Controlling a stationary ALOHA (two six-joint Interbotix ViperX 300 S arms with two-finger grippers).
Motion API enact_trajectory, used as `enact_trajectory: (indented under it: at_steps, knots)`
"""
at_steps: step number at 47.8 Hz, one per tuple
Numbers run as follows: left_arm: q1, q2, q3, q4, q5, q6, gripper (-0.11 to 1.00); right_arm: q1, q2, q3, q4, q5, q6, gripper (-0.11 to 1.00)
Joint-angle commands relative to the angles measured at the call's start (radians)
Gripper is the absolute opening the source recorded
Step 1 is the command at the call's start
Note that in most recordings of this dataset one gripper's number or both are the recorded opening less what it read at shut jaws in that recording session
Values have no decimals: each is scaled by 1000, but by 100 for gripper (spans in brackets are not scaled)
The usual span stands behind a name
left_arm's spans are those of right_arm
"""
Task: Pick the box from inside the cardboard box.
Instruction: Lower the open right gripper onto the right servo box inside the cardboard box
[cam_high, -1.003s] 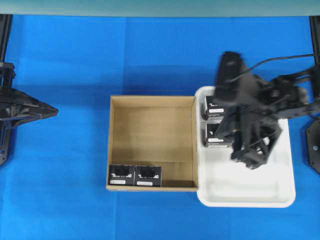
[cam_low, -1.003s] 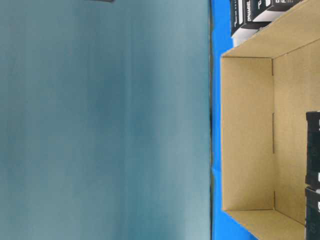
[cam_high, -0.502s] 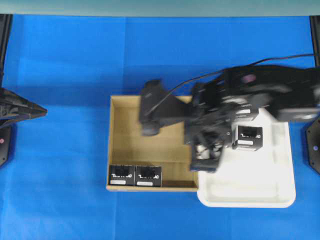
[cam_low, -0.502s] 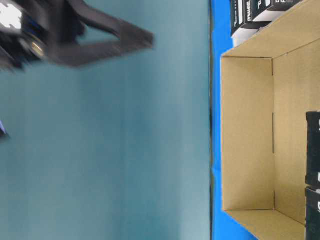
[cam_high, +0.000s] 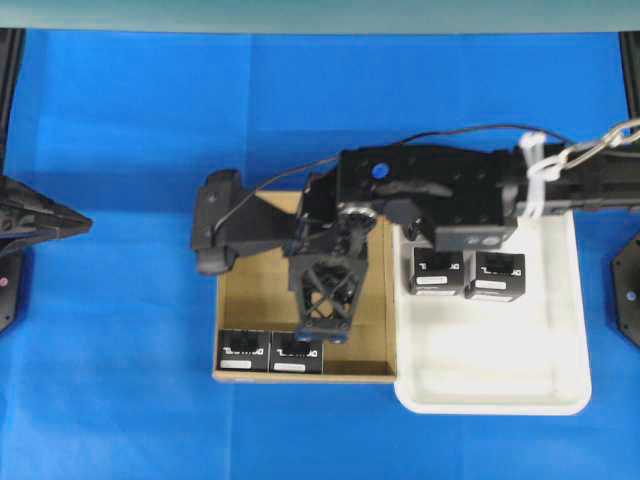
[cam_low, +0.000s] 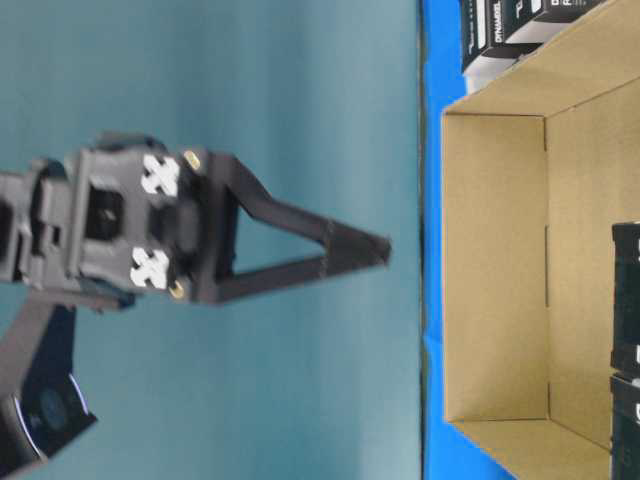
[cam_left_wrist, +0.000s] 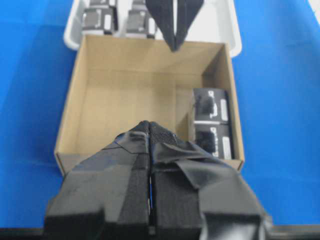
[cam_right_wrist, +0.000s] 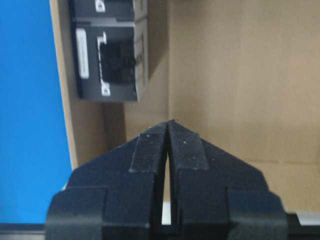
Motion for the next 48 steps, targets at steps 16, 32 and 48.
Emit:
enact_trajectory:
  at_steps: [16,32,48]
  knots:
    - [3,-15,-28,3,11,0,-6,11,37,-25,31,-43,35,21]
    - [3,-29,-32,3,37,-3,-6,-14,58,-14,158,-49,25,98]
    - [3,-29,-32,3,37,-3,-6,-66,106,12,360,-69,-110,97]
